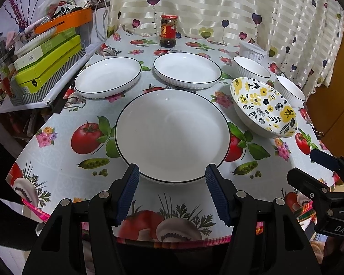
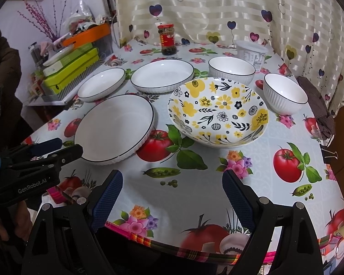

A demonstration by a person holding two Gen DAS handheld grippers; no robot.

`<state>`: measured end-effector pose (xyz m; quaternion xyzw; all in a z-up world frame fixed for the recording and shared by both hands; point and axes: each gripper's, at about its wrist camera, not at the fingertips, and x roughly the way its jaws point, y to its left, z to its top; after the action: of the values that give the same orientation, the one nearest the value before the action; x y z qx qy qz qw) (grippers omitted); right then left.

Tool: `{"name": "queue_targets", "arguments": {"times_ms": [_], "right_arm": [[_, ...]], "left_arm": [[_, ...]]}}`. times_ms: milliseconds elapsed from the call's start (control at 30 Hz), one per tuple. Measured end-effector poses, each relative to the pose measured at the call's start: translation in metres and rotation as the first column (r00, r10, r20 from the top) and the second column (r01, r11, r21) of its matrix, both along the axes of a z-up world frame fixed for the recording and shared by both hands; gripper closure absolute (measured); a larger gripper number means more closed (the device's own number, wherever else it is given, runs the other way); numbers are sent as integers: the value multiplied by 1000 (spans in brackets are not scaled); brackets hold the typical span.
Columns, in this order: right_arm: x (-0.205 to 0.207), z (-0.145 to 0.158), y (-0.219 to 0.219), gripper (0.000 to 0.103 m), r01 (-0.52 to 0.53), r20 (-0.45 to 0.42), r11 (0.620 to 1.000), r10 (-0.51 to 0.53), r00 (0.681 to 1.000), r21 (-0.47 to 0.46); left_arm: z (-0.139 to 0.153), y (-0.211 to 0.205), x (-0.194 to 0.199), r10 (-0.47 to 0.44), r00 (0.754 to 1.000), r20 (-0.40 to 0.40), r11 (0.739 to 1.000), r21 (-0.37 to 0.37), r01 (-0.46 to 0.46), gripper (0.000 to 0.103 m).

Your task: Organize plates and bowls

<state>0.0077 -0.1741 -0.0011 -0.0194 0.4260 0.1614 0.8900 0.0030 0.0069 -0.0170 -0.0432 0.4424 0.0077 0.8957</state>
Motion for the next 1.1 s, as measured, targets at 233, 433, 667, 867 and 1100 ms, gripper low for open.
{"name": "queue_targets", "arguments": {"times_ms": [233,433,667,867,1100], "right_arm": [[1,-1,3,14,-11,-1,1000,11,1000,-5],[2,0,5,14,-17,7,1000,17,1000,0],[12,11,17,14,-59,43,998,58,997,35],[26,19,38,14,-121,58,992,119,991,37],[51,23,62,14,-173,53,984,170,984,47]], "left_arm": [[0,1,1,4,1000,-3,1000,4,-4,42],[-1,3,1,7,1000,-1,1000,-3,-7,42],[3,22,5,29,1000,9,998,-61,-29,42],[3,46,12,58,998,26,988,-141,-54,42],[4,74,23,114,993,30,977,-183,-106,42]]}}
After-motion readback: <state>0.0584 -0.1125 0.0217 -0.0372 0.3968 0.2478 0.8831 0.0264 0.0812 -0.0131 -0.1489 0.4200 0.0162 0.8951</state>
